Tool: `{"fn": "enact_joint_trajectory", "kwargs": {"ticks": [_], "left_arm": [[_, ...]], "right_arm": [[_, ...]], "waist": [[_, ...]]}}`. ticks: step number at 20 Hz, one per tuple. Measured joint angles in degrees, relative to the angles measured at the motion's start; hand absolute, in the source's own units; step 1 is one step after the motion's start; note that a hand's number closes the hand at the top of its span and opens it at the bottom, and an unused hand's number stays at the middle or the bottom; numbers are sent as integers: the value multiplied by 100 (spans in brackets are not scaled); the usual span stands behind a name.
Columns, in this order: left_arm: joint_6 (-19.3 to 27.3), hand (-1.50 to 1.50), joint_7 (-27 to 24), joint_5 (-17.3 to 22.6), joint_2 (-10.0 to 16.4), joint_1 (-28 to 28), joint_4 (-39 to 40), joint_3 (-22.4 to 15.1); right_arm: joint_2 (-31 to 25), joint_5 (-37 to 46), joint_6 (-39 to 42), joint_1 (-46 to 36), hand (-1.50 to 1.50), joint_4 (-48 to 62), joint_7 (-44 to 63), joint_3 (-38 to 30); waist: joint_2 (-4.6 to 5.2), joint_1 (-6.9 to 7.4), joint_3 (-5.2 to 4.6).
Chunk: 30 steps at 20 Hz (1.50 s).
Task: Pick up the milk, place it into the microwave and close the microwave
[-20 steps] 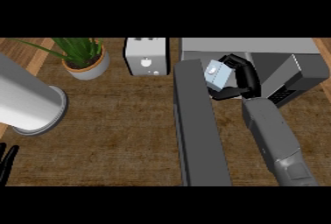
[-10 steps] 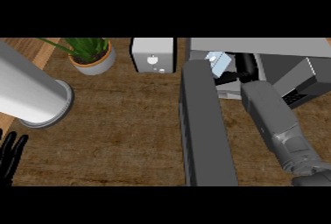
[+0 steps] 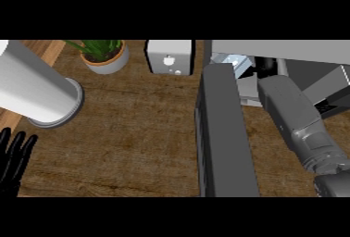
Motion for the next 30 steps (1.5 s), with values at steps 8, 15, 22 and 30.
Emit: {"fn": "enact_joint_trajectory", "kwargs": {"ticks": [8, 15, 22, 30], "left_arm": [[45, -150, 32, -202, 54, -187, -22, -66], [106, -150, 92, -442, 106, -366, -44, -151], [158, -150, 180, -624, 75, -517, -17, -335], [208, -150, 170, -851, -15, -655, 66, -549]], "right_arm": [[-146, -86, -1229, -199, -150, 265, 212, -283], [-237, 363, -2330, -343, -150, 489, 293, 38], [-134, 455, -2453, -487, -150, 728, 599, 88], [-34, 322, -1728, -446, -150, 794, 577, -68]], "waist": [[117, 194, 5], [183, 341, 2], [233, 428, 9], [239, 350, 21]]}}
